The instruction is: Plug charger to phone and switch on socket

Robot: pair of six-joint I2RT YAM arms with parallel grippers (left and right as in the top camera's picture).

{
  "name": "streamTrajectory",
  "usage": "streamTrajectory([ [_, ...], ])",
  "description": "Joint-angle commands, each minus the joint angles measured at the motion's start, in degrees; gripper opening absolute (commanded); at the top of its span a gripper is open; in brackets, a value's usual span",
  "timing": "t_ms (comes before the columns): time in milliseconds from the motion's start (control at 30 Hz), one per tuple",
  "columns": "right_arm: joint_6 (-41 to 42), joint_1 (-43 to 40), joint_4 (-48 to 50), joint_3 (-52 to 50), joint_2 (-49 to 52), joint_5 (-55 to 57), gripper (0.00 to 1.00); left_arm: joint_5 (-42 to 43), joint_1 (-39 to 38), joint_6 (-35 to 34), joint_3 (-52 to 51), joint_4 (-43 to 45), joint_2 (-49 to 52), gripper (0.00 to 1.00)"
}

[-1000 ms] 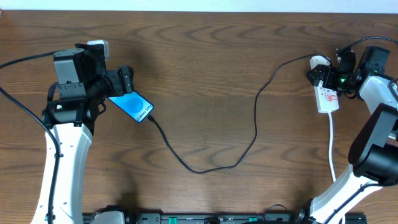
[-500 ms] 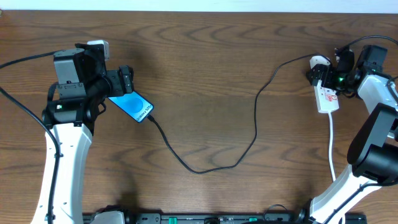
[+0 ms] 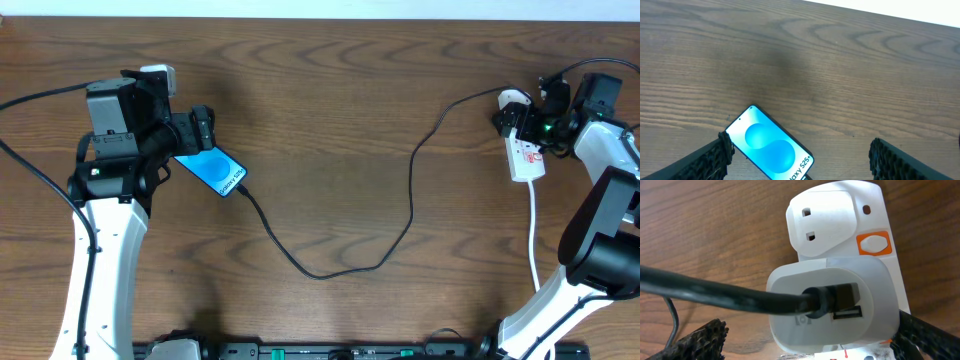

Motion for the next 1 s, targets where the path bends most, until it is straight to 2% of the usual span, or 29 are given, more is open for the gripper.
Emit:
streamTrajectory([
  [0, 2.49, 2.91, -2.01, -2.80, 1.49, -7.91, 0.99, -0.76, -0.09, 0.79, -0.44, -0.13, -0.61, 0.88],
  [967, 6.43, 6.01, -3.48, -2.89, 1.49, -9.20, 0.99, -0.76, -0.09, 0.79, -0.44, -0.13, -0.59, 0.88],
])
